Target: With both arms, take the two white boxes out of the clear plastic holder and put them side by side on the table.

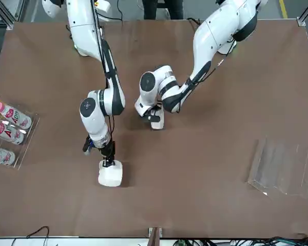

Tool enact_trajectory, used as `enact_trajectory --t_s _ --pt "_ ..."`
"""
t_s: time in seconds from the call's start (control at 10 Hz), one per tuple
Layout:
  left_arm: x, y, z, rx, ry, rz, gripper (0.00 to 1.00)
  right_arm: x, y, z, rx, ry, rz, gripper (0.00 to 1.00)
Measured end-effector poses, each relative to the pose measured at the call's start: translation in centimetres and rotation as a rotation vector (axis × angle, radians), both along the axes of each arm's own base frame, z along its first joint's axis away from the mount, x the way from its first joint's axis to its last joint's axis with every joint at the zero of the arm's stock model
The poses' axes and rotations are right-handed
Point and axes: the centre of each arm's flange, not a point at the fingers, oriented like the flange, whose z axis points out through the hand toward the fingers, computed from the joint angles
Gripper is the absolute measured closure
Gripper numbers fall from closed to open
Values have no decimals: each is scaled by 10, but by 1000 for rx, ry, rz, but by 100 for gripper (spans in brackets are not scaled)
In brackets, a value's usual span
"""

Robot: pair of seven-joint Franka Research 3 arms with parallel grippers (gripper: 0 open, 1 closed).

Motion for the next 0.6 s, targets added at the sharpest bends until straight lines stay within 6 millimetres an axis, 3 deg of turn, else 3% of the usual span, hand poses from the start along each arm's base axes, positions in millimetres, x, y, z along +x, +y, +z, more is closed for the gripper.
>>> enact_trajectory --t_s 0.2,0.5,0.6 --pt "16 4 17 -30 -2 43 42 0 0 0 0 0 -1 98" --pt "55 36 79 -78 -7 141 1 0 0 -8 -9 7 -2 98" --pt "75 64 99 -61 7 179 1 0 -1 -12 -14 7 -5 98"
